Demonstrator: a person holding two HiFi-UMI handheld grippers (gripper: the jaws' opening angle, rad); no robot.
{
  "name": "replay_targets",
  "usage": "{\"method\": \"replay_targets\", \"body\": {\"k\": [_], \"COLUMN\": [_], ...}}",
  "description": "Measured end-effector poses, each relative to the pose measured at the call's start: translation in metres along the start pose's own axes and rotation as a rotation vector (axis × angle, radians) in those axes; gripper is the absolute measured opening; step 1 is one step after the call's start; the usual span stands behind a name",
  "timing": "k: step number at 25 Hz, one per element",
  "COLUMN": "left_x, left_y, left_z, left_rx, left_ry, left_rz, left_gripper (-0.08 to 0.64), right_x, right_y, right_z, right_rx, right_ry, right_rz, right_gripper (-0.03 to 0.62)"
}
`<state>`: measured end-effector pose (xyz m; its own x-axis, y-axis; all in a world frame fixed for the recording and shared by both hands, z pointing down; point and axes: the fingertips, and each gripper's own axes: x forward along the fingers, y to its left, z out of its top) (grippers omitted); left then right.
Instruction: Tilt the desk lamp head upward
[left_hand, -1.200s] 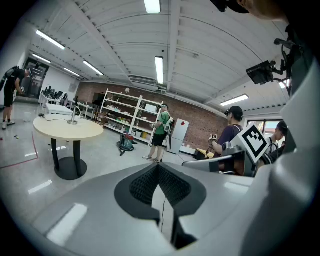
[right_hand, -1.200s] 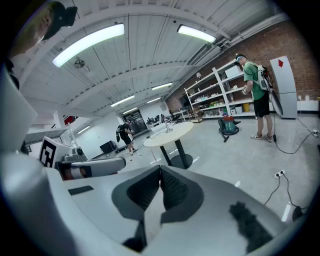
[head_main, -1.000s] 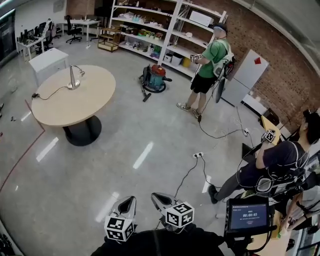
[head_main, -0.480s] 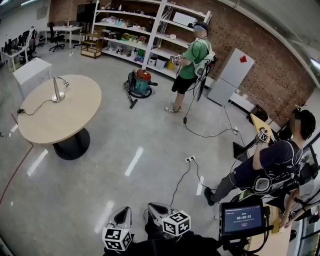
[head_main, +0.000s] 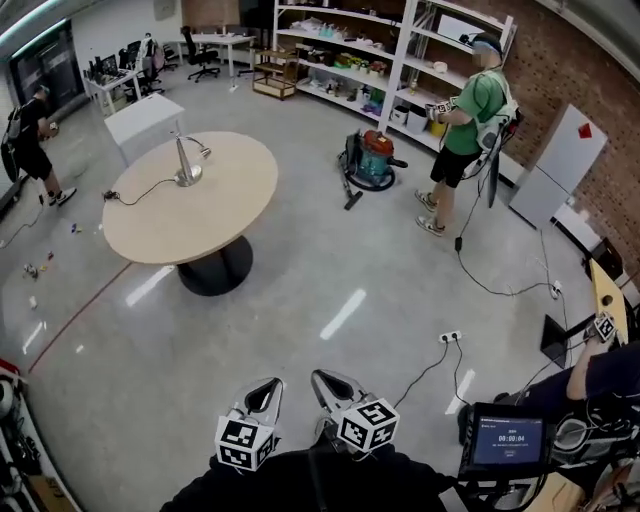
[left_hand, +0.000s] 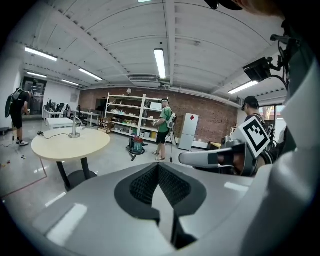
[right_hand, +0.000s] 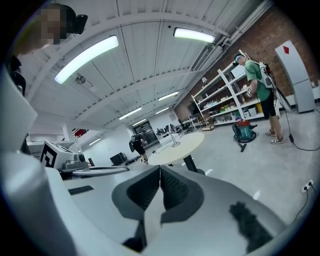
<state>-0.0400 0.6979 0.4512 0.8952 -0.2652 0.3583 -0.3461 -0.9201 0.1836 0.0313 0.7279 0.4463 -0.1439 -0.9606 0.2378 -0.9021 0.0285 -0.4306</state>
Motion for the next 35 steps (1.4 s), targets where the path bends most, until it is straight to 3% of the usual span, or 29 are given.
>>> {"method": "replay_targets", "body": {"k": [3,8,19,25,35], "left_x": [0.011,0.026,0.039,0.057,0.032], "left_y": [0.000,-0.003,0.043,0.059,0.150], "left_z": [0.011,0.022,0.037,0.053,0.094], "left_rx": [0.028,-0.012,-0.061,-0.065,-0.118], "left_ry": [0.018,0.038,0.010,-0.034,-0.118], "left_rz": [0.045,0.133,0.268,0.188,0.140], "left_gripper": [0.006,0.006,0.007,0.008,0.007], "right_x": [0.009,0.016,0.063,0.076,0.144], "right_y": [-0.016,-0.038,-0.044,-0.052,-0.008], "right_z": [0.014,0.024,0.035,0.054,0.084], "right_rx": [0.014,0.047,-0.010,-0.038,-0.096], "right_ry": [0.007,0.039,0.076,0.059,0.091], "right_rz": [0.037,0.108,0.192,0.127,0.035], "right_gripper": [0.006,0.006,0.008,0.009,0.028]}}
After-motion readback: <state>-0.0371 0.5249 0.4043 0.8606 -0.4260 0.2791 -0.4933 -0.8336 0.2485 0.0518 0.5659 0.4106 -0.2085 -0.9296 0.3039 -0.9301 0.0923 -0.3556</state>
